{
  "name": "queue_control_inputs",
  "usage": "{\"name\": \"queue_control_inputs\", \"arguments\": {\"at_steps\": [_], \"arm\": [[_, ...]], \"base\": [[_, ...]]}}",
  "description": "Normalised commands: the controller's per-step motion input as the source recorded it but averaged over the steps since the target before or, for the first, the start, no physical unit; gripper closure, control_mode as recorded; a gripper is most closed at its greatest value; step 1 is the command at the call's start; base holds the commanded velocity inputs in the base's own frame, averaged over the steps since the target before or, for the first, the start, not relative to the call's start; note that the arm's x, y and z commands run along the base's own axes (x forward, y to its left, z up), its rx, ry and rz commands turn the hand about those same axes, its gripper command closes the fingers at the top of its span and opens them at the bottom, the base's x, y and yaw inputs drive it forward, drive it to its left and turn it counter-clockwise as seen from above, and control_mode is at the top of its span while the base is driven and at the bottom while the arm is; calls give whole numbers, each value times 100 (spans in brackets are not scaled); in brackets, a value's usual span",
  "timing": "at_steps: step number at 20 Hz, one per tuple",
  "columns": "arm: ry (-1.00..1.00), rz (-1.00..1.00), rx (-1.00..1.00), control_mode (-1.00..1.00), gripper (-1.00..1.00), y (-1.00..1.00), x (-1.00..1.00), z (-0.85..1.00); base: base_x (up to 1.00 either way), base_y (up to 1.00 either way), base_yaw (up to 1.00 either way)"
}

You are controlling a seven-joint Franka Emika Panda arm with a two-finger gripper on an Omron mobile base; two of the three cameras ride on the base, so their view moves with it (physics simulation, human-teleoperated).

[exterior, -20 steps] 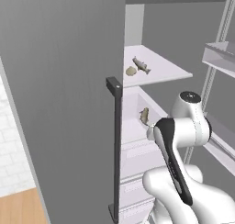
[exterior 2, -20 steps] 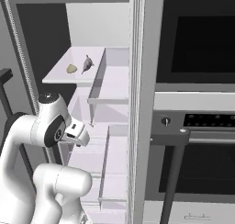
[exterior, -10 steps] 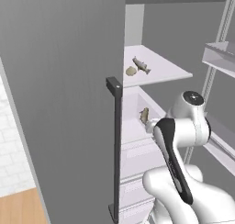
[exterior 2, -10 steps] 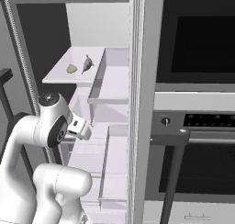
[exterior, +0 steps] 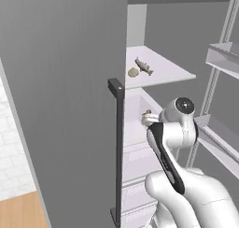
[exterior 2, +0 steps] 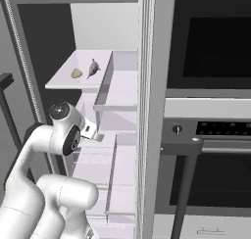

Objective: Place one garlic and one fish in each tupperware on the nearby counter, to pack two identical lunches.

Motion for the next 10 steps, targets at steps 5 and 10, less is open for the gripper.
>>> {"name": "queue_control_inputs", "arguments": {"at_steps": [5, 10], "arm": [[10, -10, 0, -100, -100, -8, 79, -7], [13, 0, 3, -100, -100, -17, 66, -5]], "base": [[0, 0, 0], [0, 0, 0]]}}
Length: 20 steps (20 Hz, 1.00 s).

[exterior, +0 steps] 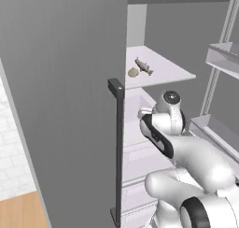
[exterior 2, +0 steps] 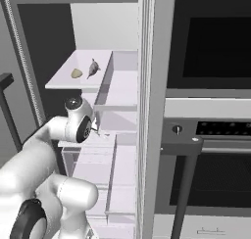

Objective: Place one garlic and one fish in each tupperware on the nearby counter, to pack two identical lunches.

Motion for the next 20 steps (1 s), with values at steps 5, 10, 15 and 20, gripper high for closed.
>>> {"name": "queue_control_inputs", "arguments": {"at_steps": [5, 10, 15, 20], "arm": [[5, 0, -1, -100, -100, 0, 59, -40], [1, 0, 0, -100, -100, 0, 53, -35], [0, 0, 0, -100, -100, -1, 52, -25], [4, 0, 0, -100, -100, -10, 43, -33]], "base": [[0, 0, 0], [0, 0, 0], [0, 0, 0], [0, 0, 0]]}}
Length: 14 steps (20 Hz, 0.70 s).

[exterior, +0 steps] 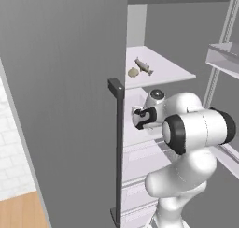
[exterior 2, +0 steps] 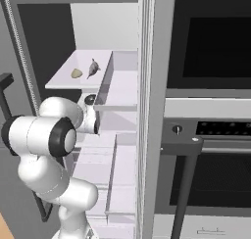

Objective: Place one garlic and one fish in each tupperware on the nearby counter, to pack two identical lunches.

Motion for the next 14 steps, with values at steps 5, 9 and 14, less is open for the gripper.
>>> {"name": "queue_control_inputs", "arguments": {"at_steps": [5, 9, 14], "arm": [[9, 0, 0, -100, -100, -11, 38, -44], [4, 0, 1, -100, -100, -11, 14, -49], [24, 0, 7, -100, -100, -5, 0, -84]], "base": [[0, 0, 0], [0, 0, 0], [0, 0, 0]]}}
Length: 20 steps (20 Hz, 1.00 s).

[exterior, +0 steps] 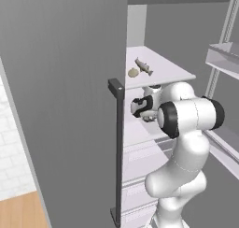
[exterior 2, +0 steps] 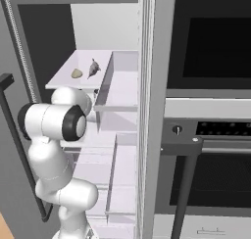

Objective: Place one garlic and one fish in each tupperware on the nearby counter, to pack two identical lunches.

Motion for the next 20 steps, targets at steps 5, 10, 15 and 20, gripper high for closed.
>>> {"name": "queue_control_inputs", "arguments": {"at_steps": [5, 10, 15, 20], "arm": [[21, 0, 5, -100, 100, 0, -15, -84], [0, 0, 9, -100, 100, 0, -55, -83], [-13, 0, 0, -100, 100, 0, -28, -98], [-28, 0, -14, -100, 100, 0, -30, -100]], "base": [[0, 0, 0], [0, 0, 0], [0, 0, 0], [0, 0, 0]]}}
